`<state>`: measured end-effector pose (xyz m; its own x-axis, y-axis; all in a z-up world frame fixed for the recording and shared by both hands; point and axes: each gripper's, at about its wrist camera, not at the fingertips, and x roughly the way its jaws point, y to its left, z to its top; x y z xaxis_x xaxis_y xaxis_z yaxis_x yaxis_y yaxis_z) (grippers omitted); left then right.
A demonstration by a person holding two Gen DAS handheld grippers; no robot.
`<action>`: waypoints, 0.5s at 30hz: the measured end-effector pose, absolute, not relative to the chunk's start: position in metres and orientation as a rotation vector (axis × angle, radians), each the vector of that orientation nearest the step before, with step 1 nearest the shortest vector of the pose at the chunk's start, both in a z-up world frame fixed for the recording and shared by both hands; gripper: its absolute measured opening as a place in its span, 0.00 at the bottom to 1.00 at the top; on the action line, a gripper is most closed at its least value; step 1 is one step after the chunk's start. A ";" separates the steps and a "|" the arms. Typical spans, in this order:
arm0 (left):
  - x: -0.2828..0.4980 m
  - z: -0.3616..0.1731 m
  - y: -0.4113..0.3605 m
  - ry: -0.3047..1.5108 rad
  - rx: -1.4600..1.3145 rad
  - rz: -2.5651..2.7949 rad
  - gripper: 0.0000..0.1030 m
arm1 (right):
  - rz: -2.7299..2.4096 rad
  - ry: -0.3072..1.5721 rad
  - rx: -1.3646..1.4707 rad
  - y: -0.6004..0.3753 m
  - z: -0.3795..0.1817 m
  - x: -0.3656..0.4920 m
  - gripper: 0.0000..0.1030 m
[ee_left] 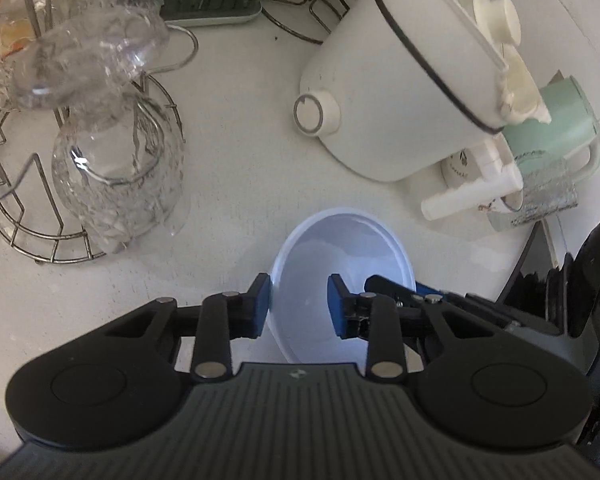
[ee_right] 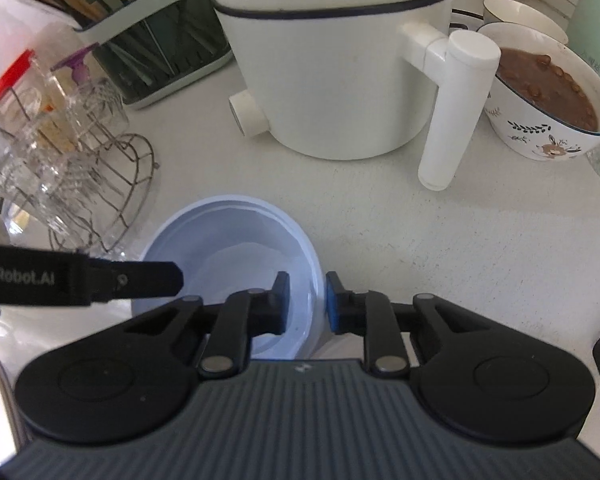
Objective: Organize plates and bowls
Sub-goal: 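Close both grippers on the rim of the second translucent bowl, then lift the bowl and lower it into the first translucent bowl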
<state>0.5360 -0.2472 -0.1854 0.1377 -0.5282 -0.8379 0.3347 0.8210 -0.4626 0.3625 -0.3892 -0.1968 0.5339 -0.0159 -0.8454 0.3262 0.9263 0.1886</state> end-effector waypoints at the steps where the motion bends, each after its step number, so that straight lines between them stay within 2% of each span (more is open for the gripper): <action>1: 0.537 -0.183 -0.247 1.288 -0.181 -0.626 0.35 | -0.206 0.987 0.355 -0.390 -0.194 0.361 0.21; 15: 0.519 -0.119 -0.227 1.208 -0.172 -0.618 0.36 | -0.156 0.882 0.399 -0.382 -0.136 0.343 0.21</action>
<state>0.5193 -0.2269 -0.1189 0.2145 -0.5310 -0.8198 0.3538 0.8246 -0.4415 0.3430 -0.3822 -0.1361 0.6298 0.0301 -0.7761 0.2943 0.9155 0.2744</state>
